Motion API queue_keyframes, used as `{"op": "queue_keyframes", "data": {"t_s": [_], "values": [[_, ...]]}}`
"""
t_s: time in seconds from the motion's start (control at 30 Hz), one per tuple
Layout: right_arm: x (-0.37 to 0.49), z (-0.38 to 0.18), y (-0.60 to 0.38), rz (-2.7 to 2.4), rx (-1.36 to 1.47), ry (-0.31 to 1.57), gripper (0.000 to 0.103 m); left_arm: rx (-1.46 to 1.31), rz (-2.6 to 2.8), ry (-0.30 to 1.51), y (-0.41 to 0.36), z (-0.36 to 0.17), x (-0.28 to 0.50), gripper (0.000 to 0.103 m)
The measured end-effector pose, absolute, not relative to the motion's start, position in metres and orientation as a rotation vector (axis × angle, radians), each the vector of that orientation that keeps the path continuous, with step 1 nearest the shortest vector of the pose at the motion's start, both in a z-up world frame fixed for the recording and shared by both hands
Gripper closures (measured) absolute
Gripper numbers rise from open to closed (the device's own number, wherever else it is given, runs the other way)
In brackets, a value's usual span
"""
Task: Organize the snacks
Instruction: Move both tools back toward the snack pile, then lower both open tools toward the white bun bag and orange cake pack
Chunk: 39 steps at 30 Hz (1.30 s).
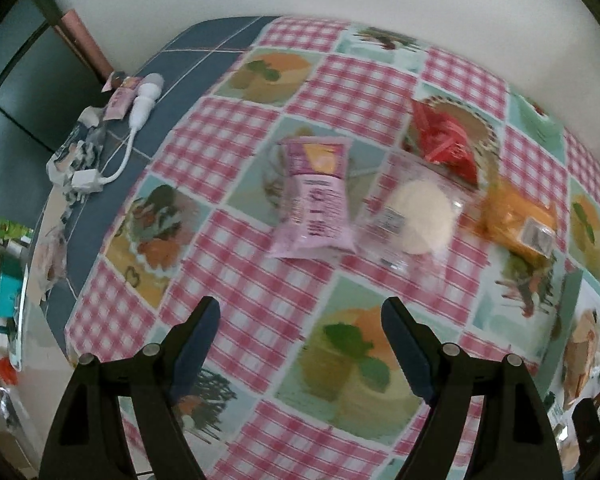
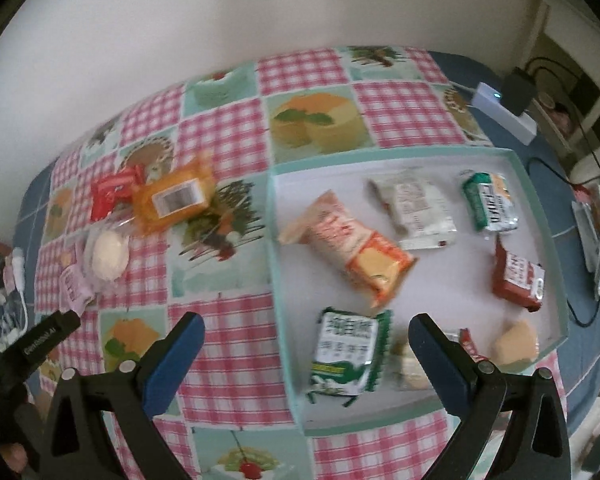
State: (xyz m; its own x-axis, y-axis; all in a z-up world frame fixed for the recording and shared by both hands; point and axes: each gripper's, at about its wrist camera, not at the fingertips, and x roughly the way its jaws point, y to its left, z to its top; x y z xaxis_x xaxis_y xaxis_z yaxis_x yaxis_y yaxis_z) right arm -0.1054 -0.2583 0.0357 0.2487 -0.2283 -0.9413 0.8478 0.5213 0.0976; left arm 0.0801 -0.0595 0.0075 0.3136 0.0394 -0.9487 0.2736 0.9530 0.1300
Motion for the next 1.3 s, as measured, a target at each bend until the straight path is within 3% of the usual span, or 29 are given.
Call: {"op": "queue_keyframes", "data": {"t_s": [0.53,1.3], "values": [[-0.066,0.024,-0.232,-0.797,0.643,1.112,0.0,0.226,-0.085,1.258,-0.023,0.004,0.118,0.02],[-0.024,0.002,-0.233,-0.77,0.599,1.125,0.0,0.188,-0.136,1.295,-0.039,-0.014,0.143,0.02]]}}
